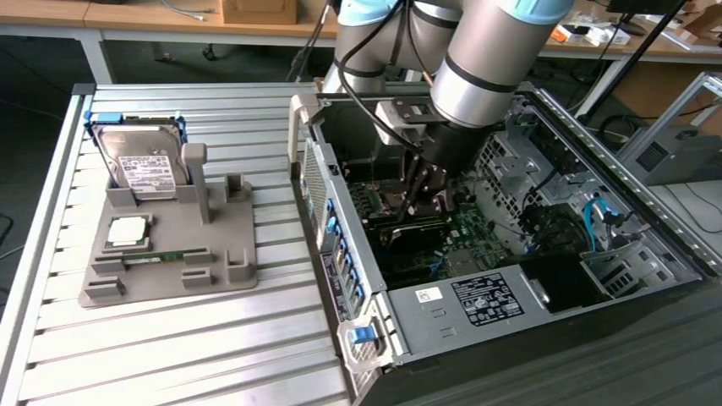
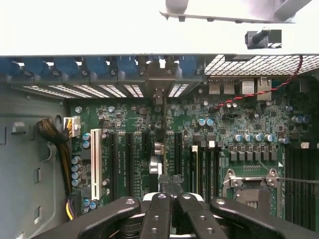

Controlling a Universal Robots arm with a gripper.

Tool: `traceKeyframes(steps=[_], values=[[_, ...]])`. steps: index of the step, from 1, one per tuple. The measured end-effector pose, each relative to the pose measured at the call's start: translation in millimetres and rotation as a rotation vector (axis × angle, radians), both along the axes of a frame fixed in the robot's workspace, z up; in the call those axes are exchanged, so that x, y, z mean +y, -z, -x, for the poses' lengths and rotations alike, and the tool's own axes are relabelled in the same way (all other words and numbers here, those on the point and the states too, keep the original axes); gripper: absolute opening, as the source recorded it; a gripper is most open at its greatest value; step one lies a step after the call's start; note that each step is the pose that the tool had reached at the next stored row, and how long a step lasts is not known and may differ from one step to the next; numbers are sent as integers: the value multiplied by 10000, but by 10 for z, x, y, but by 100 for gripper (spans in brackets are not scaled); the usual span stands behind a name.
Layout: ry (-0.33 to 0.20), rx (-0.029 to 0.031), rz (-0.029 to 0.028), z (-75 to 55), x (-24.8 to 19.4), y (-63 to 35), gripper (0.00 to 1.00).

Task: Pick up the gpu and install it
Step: 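Press down on the gpu until it lock into place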

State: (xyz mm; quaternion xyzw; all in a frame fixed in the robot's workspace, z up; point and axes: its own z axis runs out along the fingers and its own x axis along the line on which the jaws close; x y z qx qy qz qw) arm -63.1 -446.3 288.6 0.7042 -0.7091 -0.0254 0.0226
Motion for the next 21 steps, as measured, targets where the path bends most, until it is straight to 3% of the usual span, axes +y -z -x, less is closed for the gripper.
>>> traceKeyframes(steps=[21], values=[[-1, 0, 3, 92, 0, 136, 11]])
